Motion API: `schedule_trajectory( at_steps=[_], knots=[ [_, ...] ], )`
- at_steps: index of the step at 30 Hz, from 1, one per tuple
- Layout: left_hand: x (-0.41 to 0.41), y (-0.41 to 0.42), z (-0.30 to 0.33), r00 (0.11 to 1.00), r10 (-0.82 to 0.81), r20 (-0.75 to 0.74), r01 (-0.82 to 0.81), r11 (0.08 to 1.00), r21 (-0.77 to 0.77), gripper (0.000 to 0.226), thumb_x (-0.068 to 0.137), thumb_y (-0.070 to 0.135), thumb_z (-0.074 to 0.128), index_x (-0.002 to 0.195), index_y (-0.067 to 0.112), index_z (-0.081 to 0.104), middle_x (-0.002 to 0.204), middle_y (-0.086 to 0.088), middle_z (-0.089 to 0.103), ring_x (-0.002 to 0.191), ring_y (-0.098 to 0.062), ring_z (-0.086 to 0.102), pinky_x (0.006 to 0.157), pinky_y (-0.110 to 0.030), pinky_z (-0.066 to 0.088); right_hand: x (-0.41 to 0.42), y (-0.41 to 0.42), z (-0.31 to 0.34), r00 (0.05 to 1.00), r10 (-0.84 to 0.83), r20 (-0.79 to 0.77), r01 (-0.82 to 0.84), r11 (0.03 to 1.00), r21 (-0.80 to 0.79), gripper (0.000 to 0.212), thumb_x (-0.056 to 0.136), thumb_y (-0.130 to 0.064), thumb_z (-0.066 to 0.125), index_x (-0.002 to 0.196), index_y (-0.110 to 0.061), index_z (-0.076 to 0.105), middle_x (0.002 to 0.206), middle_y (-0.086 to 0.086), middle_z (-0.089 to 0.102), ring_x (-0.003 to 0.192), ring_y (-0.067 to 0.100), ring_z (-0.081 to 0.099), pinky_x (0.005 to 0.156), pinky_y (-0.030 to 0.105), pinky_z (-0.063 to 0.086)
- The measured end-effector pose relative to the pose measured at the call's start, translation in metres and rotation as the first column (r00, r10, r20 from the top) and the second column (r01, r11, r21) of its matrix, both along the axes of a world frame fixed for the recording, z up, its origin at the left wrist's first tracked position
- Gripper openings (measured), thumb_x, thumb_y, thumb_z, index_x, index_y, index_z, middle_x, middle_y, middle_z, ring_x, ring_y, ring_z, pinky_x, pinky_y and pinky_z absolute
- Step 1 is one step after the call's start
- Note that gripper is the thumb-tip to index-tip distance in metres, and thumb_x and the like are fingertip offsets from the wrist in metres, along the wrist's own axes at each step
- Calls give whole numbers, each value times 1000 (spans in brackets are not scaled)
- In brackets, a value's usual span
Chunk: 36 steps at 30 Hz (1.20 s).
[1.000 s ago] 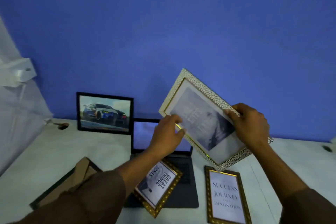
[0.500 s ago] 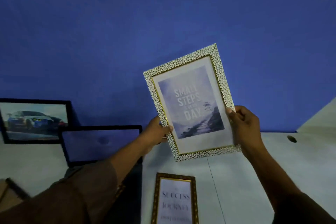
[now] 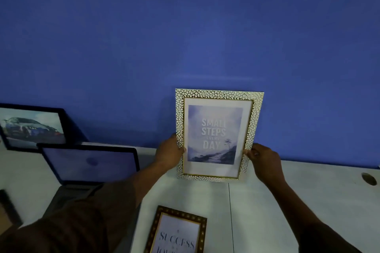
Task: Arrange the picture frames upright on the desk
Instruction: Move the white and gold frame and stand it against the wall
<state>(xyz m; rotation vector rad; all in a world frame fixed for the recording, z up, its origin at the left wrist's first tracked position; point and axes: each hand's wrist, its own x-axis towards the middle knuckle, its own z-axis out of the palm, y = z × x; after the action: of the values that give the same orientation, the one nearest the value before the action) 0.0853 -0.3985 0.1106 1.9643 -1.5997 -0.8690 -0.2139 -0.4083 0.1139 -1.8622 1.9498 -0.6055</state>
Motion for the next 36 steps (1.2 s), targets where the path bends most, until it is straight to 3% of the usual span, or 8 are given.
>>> schedule_trajectory(
  at_steps=[6, 12, 16, 21, 25, 28, 31, 36],
  knots=[
    [-6, -30, -25, 994, 71, 78, -75, 996, 54, 40, 95, 20, 61, 133, 9, 54, 132, -13, 64, 118, -36, 62, 98, -40, 51, 4, -37, -29, 999, 30, 41, -33, 997, 63, 15, 97, -25, 64, 86, -14, 64, 93, 11, 76, 71, 17, 55, 55, 17, 32],
    [0, -47, -48, 987, 134, 85, -142, 986, 90, 40, 98, 21, 59, 135, 9, 51, 136, -13, 61, 123, -35, 59, 104, -41, 48, 16, -58, -50, 996, 58, 63, -64, 993, 98, 19, 97, -23, 65, 95, -5, 70, 100, 13, 77, 90, 31, 71, 63, 23, 37],
    [8, -53, -72, 985, 144, 92, -154, 982, 111, 42, 97, 23, 59, 136, 11, 50, 137, -14, 60, 126, -37, 57, 105, -47, 48, 16, -66, -65, 992, 87, 95, -94, 993, 74, 17, 95, -20, 67, 99, -5, 73, 101, 13, 78, 90, 33, 73, 69, 24, 44],
    [5, -55, -75, 985, 122, 120, -136, 985, 109, 42, 99, 22, 57, 138, 10, 50, 140, -14, 58, 128, -36, 55, 107, -46, 46, 12, -69, -81, 992, 109, 60, -112, 992, 51, 20, 95, -20, 67, 78, -19, 59, 83, 12, 77, 73, 31, 71, 53, 17, 32],
    [6, -58, -77, 985, 112, 134, -131, 981, 142, 38, 100, 25, 55, 134, 8, 50, 136, -14, 60, 123, -35, 59, 104, -43, 48, 13, -71, -83, 991, 116, 60, -120, 991, 61, 17, 96, -20, 66, 92, -4, 71, 92, 14, 78, 80, 32, 73, 55, 16, 34],
    [5, -54, -77, 988, 116, 99, -132, 975, 177, 46, 98, 31, 57, 135, 6, 45, 137, -18, 59, 123, -38, 58, 101, -43, 49, 15, -69, -80, 991, 56, 121, -69, 992, 107, 25, 94, -25, 68, 109, -5, 71, 105, 13, 78, 97, 33, 73, 75, 27, 48],
    [5, -35, -77, 991, 126, 54, -136, 951, 277, 67, 95, 36, 61, 144, 1, 32, 138, -21, 57, 124, -39, 57, 100, -42, 49, 15, -55, -80, 986, -30, 163, -4, 979, 203, 46, 91, -34, 71, 128, -6, 63, 121, 13, 73, 116, 33, 66, 97, 39, 49],
    [9, 16, -86, 989, 144, -21, -128, 928, 349, 77, 91, 40, 67, 149, 6, 29, 141, -14, 55, 124, -31, 57, 99, -37, 50, 16, -7, -87, 980, -112, 168, 49, 939, 340, 61, 90, -44, 69, 139, -11, 54, 129, 12, 69, 120, 30, 63, 103, 39, 45]
  ],
)
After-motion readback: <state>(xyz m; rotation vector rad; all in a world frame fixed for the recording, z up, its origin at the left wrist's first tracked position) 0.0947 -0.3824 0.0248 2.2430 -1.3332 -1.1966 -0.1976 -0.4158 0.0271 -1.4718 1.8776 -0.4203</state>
